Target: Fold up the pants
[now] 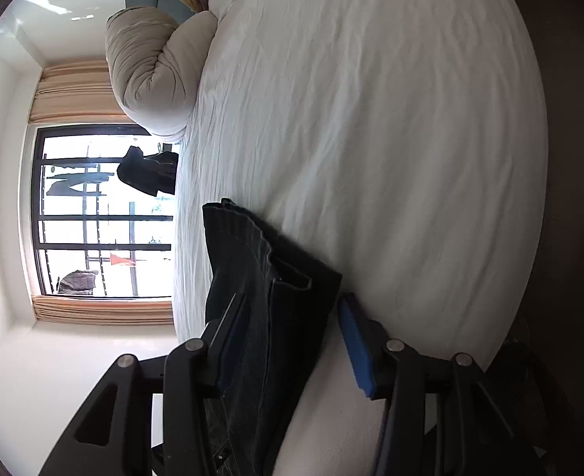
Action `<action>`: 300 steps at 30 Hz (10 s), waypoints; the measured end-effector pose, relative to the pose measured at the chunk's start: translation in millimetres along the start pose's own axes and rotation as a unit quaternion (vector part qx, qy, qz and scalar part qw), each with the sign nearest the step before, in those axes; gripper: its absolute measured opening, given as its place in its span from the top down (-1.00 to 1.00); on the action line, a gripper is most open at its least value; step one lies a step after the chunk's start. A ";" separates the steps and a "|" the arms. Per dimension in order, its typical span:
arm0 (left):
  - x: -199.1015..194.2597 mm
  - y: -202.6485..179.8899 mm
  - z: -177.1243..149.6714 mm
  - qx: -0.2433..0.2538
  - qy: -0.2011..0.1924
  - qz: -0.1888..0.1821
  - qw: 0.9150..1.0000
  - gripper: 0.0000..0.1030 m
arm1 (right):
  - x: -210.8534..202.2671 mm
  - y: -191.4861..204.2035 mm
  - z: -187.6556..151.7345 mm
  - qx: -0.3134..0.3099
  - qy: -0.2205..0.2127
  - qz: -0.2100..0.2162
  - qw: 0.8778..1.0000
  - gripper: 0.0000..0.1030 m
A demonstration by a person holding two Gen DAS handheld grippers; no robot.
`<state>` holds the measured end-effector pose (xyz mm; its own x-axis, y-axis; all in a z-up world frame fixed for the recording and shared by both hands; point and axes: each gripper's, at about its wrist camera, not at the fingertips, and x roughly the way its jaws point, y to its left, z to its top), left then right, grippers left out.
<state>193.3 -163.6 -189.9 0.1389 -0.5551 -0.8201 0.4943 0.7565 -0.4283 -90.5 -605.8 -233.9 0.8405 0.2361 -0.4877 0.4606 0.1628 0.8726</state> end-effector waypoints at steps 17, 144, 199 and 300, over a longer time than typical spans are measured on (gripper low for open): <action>-3.5 26.4 -10.5 -0.029 -0.002 -0.033 0.999 0.74 | 36.5 13.8 2.1 0.006 0.011 0.021 1.000 0.69; -135.4 138.9 -60.3 -0.201 -0.048 -0.042 0.977 0.83 | 295.6 232.5 -139.9 -0.338 0.427 0.081 0.834 -0.33; -238.9 239.2 -263.3 -0.509 -0.277 -0.024 0.815 0.37 | 312.2 235.1 -341.2 -0.337 0.505 0.022 0.794 -0.15; -126.6 -5.6 -24.1 0.028 -0.151 0.160 0.975 -0.47 | 241.4 253.2 -137.6 -0.474 0.399 -0.091 0.779 0.65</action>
<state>152.4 -89.2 -92.8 0.5362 -0.3764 -0.7555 0.4290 0.8924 -0.1402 189.8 -375.8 -134.5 0.1659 0.5855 -0.7935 -0.1846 0.8089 0.5582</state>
